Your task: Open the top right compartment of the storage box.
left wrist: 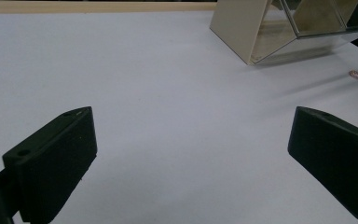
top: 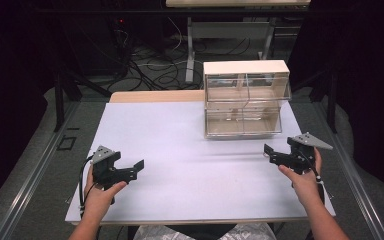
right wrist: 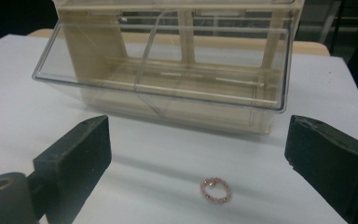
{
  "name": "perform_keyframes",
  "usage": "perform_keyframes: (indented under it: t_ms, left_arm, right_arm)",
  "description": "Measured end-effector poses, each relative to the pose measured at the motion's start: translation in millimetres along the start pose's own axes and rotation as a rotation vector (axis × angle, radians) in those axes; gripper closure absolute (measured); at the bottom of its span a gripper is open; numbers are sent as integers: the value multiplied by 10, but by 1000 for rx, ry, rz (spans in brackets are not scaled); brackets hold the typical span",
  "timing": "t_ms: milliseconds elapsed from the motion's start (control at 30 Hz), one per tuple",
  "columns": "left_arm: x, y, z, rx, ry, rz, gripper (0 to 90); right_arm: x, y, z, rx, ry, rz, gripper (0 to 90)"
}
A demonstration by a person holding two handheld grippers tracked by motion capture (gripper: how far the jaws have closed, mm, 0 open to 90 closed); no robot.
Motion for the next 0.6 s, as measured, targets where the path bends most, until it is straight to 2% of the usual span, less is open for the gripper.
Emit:
perform_keyframes:
  t_ms: [33,100,167,267,300,333,467,600]
  left_arm:
    - [-4,10,-9,-2,3,-6,27]
    - [-8,41,-29,1,0,-11,31]
    - [-4,98,-65,12,-9,-26,31]
    - [15,135,-89,15,-18,-32,37]
    - [26,165,-109,21,-24,-39,37]
    - [29,173,-114,22,-30,-48,37]
    - [37,223,-129,35,-31,-59,42]
    - [36,255,-140,35,-30,-60,48]
  right_arm:
    - [-6,-1,2,-1,5,-10,67]
    - [-11,15,7,-3,9,2,69]
    - [-14,6,22,-6,9,-20,83]
    - [-25,10,46,-2,8,-16,114]
    - [-37,1,66,-3,-3,-12,155]
    - [-47,-1,65,1,1,-11,157]
    - [-89,-12,79,-4,-11,-6,277]
    - [-179,-15,84,-4,-20,5,358]
Point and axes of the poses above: each handheld gripper's, and its own axes: z roughly backward along the jaws, x roughly out of its underside, y roughly to its right, the point moved 7 cm from there along -z, roughly forward along the jaws, and after that the axes turned 12 degrees about z, right-handed, at the moved point
